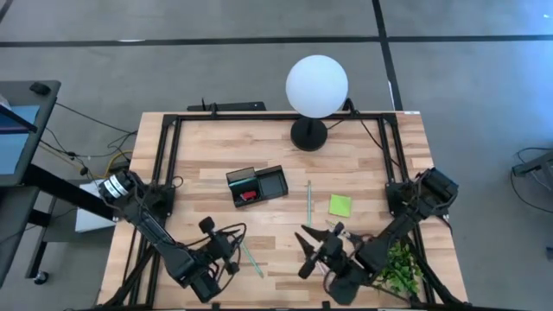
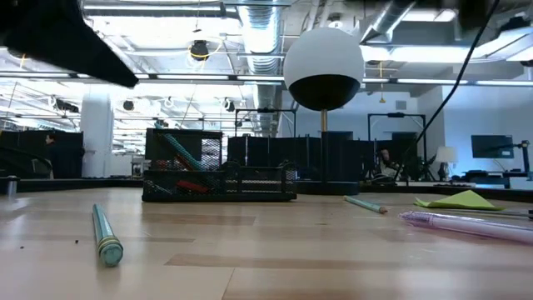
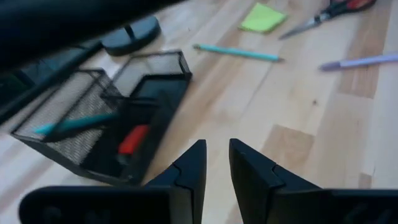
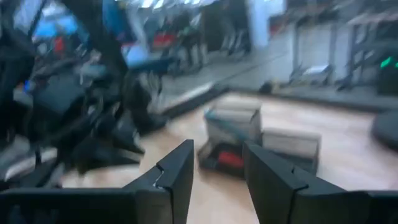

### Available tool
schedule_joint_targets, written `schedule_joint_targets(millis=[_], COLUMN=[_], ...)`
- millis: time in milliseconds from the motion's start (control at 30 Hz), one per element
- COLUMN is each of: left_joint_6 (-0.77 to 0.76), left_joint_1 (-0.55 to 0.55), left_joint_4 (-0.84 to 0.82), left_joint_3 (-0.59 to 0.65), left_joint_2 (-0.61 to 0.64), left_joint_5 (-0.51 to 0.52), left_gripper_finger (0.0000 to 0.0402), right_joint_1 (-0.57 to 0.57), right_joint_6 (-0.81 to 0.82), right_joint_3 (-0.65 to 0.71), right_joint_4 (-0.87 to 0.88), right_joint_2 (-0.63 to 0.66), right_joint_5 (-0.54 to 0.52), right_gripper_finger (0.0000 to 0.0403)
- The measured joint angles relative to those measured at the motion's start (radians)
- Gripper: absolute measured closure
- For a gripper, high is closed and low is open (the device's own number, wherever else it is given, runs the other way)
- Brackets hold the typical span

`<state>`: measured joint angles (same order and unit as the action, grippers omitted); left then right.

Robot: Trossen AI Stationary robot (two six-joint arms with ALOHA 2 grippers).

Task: Pick and place office supplies into organizer
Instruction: Put the black scissors into the black desk organizer

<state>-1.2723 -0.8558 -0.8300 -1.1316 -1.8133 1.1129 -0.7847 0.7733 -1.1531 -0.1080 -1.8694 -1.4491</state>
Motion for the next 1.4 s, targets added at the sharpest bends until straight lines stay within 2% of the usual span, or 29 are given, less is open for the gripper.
schedule_joint_targets(millis=[100,200,367,433,567,733,933,1033,1200,1300,1400], left_joint_6=[-0.022,-0.024,-0.069,-0.110,-0.215,-0.333,-0.357,-0.354,-0.353,-0.350,-0.348], left_joint_1=[-0.012,-0.026,-0.056,-0.065,-0.088,-0.114,-0.126,-0.117,-0.115,-0.115,-0.115], left_joint_4=[-0.041,-0.068,-0.132,-0.176,-0.277,-0.382,-0.410,-0.410,-0.410,-0.410,-0.410], left_joint_3=[0.000,0.000,0.000,0.000,0.008,0.010,0.010,0.010,0.010,0.010,0.010], left_joint_2=[0.027,0.053,0.080,0.080,0.080,0.080,0.080,0.081,0.080,0.080,0.080], left_joint_5=[0.032,0.036,0.071,0.071,0.071,0.070,0.079,0.077,0.070,0.069,0.065], left_gripper_finger=[0.0336,0.0336,0.0336,0.0336,0.0336,0.0336,0.0336,0.0336,0.0336,0.0336,0.0336], right_joint_1=[0.029,0.080,0.172,0.195,0.191,0.127,0.123,0.151,0.187,0.205,0.217], right_joint_6=[-0.026,-0.044,-0.068,-0.020,0.123,0.216,0.121,0.051,-0.187,-0.222,-0.175], right_joint_3=[-0.042,-0.060,-0.107,-0.110,-0.098,-0.055,-0.056,-0.051,-0.054,-0.053,-0.053], right_joint_4=[0.000,-0.002,-0.055,-0.062,-0.044,0.072,0.266,0.345,0.399,0.461,0.545], right_joint_2=[0.000,-0.003,-0.100,-0.137,-0.228,-0.240,-0.137,-0.095,-0.032,-0.016,-0.013], right_joint_5=[-0.059,-0.068,-0.073,-0.075,-0.053,-0.110,-0.104,-0.002,0.297,0.432,0.517], right_gripper_finger=[0.0271,0.0271,0.0271,0.0271,0.0271,0.0271,0.0271,0.0271,0.0271,0.0271,0.0271])
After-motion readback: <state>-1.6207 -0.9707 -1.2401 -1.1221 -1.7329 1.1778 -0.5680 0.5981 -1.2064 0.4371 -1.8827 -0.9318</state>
